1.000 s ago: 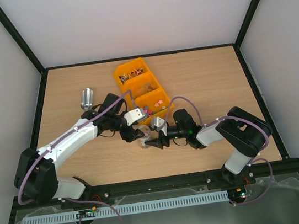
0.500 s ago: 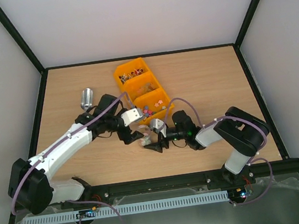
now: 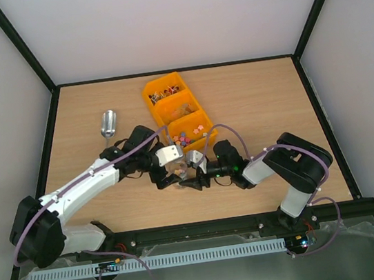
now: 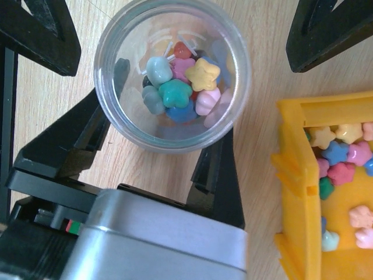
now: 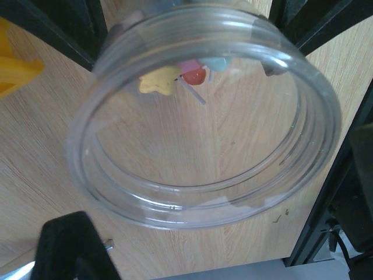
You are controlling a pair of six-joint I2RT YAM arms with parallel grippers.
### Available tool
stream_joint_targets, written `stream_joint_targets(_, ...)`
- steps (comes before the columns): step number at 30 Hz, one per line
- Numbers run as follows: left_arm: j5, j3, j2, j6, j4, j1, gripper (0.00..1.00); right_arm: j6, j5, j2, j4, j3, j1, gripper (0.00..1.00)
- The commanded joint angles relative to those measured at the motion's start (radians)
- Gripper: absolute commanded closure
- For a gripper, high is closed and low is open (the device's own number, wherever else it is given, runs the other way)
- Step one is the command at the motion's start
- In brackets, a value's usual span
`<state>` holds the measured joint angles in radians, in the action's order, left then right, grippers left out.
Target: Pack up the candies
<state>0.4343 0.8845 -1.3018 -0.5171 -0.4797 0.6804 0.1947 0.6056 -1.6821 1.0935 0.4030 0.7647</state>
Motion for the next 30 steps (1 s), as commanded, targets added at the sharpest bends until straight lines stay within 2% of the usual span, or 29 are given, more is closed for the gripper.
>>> stream_joint_targets(1,-0.039,-0.023,0.022,-0.011,0.026,0.022,0.00,-0.005,-0.003,-0.008,0.050,0.010,0.008,0.30)
stream_joint_targets(16,-0.092,-0.050,0.040,-0.032,0.037,0.011,0.02,0.059,0.026,0.012,0.034,-0.024,0.008,0.48)
stream_joint_targets(30,-0.064,-0.070,0.055,-0.038,0.052,-0.072,0.03,0.080,0.051,0.024,0.016,-0.034,0.008,0.60)
